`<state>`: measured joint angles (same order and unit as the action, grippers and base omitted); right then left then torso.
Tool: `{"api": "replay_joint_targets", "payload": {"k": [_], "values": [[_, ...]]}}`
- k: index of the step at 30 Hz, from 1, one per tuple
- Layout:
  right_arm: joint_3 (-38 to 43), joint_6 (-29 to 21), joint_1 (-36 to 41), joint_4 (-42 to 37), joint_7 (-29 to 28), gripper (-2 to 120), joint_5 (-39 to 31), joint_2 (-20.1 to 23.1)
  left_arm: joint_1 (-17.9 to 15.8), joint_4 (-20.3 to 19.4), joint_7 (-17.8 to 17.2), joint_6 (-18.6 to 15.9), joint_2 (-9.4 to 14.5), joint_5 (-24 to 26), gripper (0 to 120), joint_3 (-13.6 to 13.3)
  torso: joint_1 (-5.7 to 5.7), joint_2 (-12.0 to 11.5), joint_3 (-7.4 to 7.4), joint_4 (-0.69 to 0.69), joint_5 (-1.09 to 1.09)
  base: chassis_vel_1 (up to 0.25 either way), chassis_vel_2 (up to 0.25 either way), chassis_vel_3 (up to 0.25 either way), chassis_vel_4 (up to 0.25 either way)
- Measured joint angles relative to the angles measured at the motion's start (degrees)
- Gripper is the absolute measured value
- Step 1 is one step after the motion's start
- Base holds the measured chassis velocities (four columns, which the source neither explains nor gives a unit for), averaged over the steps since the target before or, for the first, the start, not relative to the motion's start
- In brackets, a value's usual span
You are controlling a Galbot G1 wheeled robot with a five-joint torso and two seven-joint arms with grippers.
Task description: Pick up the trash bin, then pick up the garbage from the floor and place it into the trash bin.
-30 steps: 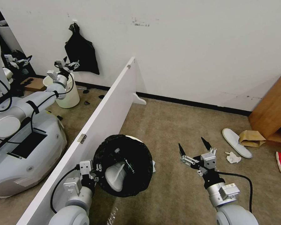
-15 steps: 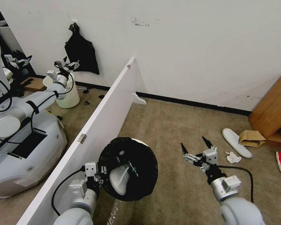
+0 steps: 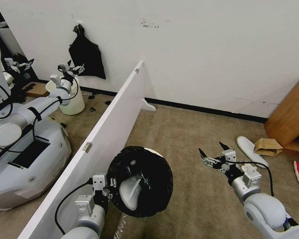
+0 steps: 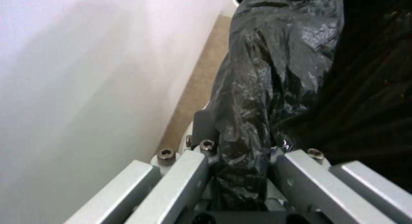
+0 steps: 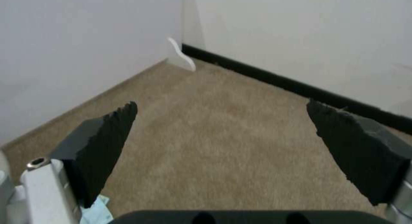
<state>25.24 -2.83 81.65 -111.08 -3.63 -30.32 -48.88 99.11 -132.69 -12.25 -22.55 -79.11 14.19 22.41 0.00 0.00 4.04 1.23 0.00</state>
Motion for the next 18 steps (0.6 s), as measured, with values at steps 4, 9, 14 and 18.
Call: {"api": "replay_joint_targets", "payload": {"k": [4, 9, 14, 18], "values": [[-2.25, -0.20, -1.67, 1.38, -0.55, 100, -1.00, 0.60, 1.12, -1.42, -1.82, -2.22, 1.27, 0.96, 2, 0.88, 0.00, 0.00, 0.00, 0.00, 0.00, 0.000, 0.000, 0.000, 0.000], [-5.61, -1.05, -4.06, 2.24, -1.72, 100, -2.82, 1.22, 1.44, -4.12, -5.21, -7.88, 4.11, 5.79, 2, 1.40, 0.00, 0.00, 0.00, 0.00, 0.00, 0.000, 0.000, 0.000, 0.000], [-7.90, -1.52, -6.02, 3.02, -2.42, 100, -4.77, 1.32, 1.32, -6.14, -7.86, -11.79, 6.71, 9.52, 2, 2.78, 0.00, 0.00, 0.00, 0.00, -0.01, 0.000, 0.000, 0.000, 0.000], [-10.10, -1.76, -7.99, 4.08, -2.83, 100, -6.86, 1.01, 1.24, -8.32, -10.84, -15.16, 9.02, 13.80, 2, 4.32, 0.00, 0.00, 0.00, 0.01, -0.01, 0.000, 0.000, 0.000, 0.000]]}}
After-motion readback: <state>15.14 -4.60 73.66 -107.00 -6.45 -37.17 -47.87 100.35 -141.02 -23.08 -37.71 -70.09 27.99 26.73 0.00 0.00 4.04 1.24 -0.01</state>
